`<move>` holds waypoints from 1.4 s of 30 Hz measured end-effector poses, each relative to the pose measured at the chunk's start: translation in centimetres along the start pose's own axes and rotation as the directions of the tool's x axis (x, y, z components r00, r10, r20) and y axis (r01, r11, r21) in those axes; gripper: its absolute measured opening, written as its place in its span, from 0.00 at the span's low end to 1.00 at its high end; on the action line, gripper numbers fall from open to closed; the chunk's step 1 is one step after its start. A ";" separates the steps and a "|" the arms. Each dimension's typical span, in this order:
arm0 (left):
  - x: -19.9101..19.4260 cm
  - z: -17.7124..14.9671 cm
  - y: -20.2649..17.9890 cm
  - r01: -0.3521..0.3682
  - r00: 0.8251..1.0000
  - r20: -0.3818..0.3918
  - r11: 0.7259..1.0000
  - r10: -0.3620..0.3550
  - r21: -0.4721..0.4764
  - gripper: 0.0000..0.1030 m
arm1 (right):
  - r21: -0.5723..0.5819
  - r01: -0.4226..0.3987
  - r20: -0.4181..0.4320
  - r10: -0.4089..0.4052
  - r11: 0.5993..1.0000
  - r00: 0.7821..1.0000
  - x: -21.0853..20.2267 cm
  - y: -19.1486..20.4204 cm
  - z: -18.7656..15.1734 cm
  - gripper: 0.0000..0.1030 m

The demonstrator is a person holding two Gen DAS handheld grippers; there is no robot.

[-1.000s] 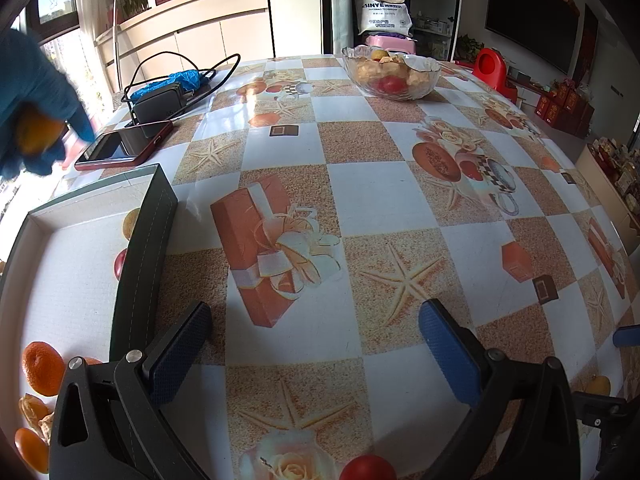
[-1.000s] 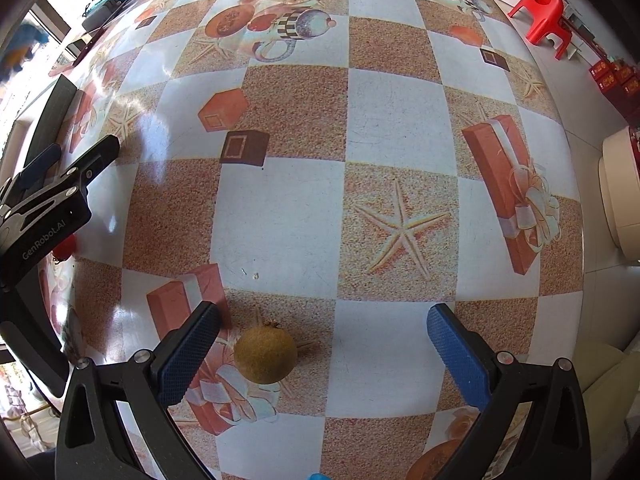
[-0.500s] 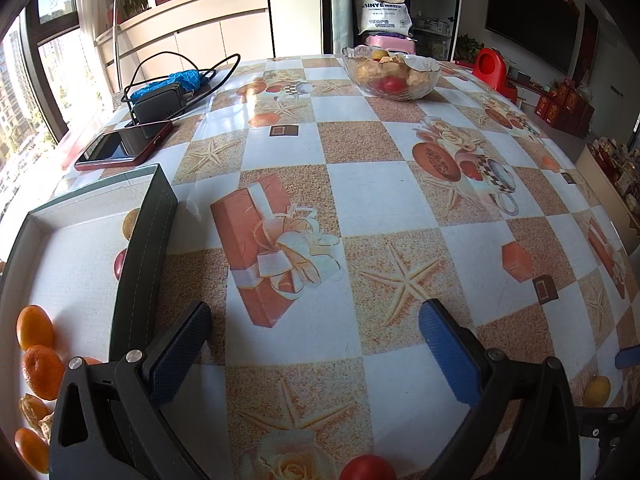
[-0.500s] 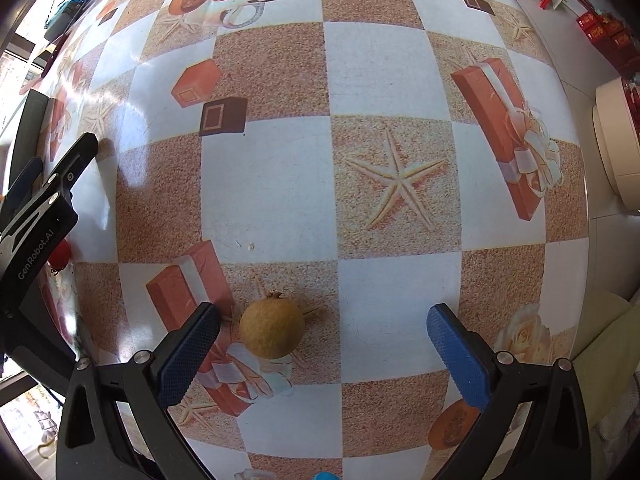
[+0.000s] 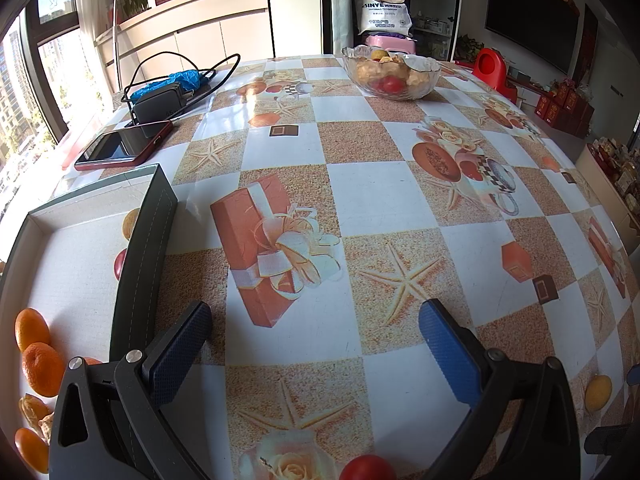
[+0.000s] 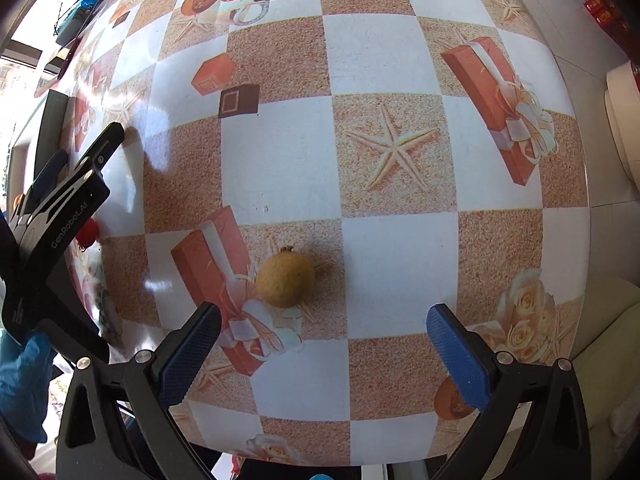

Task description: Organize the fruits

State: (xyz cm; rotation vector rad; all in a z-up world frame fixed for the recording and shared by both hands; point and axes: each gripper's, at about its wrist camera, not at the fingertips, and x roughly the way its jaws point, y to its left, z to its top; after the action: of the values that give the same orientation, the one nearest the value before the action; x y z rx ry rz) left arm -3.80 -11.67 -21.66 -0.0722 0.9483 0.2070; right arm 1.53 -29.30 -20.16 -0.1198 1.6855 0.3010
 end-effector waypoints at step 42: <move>-3.5 0.8 3.5 0.215 0.808 -0.516 0.958 -0.285 -0.193 0.95 | 0.016 -0.044 0.042 0.043 0.999 0.998 1.8 1.1 0.3 1.00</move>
State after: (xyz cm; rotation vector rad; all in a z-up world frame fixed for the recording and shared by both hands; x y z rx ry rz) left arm -5.86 -8.60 -18.20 -0.3892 1.4791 -0.0069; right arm 1.32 -28.03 -21.83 -0.0643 1.6505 0.3200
